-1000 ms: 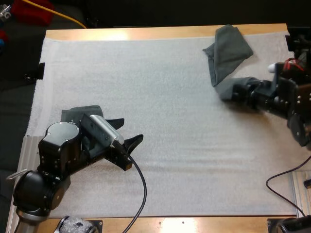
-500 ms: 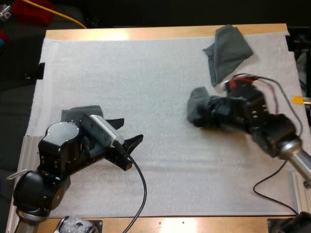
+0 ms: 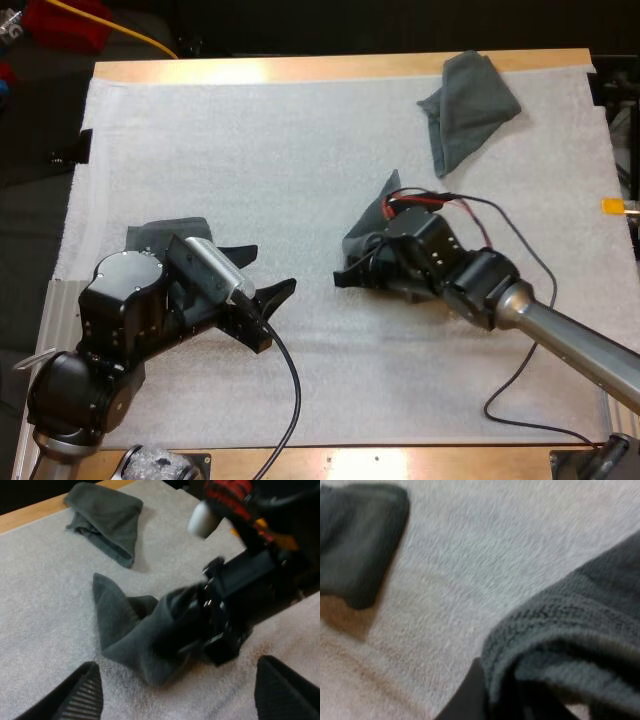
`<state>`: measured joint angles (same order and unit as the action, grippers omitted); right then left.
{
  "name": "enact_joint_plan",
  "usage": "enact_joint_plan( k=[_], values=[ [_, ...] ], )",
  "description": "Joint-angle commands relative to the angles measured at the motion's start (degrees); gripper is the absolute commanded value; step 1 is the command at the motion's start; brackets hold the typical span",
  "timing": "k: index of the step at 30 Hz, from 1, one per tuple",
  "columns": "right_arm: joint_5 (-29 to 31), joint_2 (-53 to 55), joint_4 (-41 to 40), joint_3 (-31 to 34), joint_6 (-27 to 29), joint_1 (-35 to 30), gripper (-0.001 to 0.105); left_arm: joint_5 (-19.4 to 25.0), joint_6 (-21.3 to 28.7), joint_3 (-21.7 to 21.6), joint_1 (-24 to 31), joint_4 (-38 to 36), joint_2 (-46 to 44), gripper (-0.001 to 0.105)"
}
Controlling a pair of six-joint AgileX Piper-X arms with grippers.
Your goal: Pick towel from pile, fold and stack
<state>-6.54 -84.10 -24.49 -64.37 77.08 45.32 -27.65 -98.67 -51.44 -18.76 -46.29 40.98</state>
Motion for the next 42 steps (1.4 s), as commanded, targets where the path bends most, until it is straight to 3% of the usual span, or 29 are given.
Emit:
enact_joint_plan(
  k=[1, 5, 7, 11, 17, 25, 34, 37, 42],
  values=[
    [-0.1, -0.3, 0.7, -0.7, -0.4, 0.6, 0.018, -0.5, -0.4, -0.5, -0.2, -0.1, -0.1, 0.063],
    [-3.4, -0.7, 2.8, -0.7, -1.0, 1.8, 0.047, -0.5, -0.4, -0.5, -0.2, -0.1, -0.1, 0.063],
    [-9.5, -0.7, 6.6, -0.7, -0.3, 2.2, 0.057, -0.5, -0.4, -0.5, -0.2, -0.1, -0.1, 0.063],
    [-16.0, -0.6, 10.1, -0.7, -0.1, 2.3, 0.058, -0.5, -0.4, -0.5, -0.2, -0.1, -0.1, 0.063],
    [-15.7, 1.1, 2.9, -0.7, 1.1, 2.3, 0.058, -1.1, -0.4, -0.5, -0.2, -0.1, -0.1, 0.063],
    [2.4, 6.0, -12.4, -0.7, 5.6, 2.3, 0.058, -1.8, -0.4, -0.5, -0.2, -0.1, -0.1, 0.063],
    [17.6, 11.4, -24.2, -0.7, 9.2, 2.2, 0.058, -3.1, -0.4, -0.5, -0.2, -0.1, -0.1, 0.063],
    [21.7, 12.4, -27.2, -0.7, 10.5, 2.1, 0.058, -3.0, -0.4, -0.5, -0.2, -0.5, -0.1, 0.063],
    [22.2, 12.9, -29.7, -0.7, 10.7, -1.5, 0.058, -3.0, -0.4, -0.5, -0.2, -2.9, -0.1, 0.063]
  ],
)
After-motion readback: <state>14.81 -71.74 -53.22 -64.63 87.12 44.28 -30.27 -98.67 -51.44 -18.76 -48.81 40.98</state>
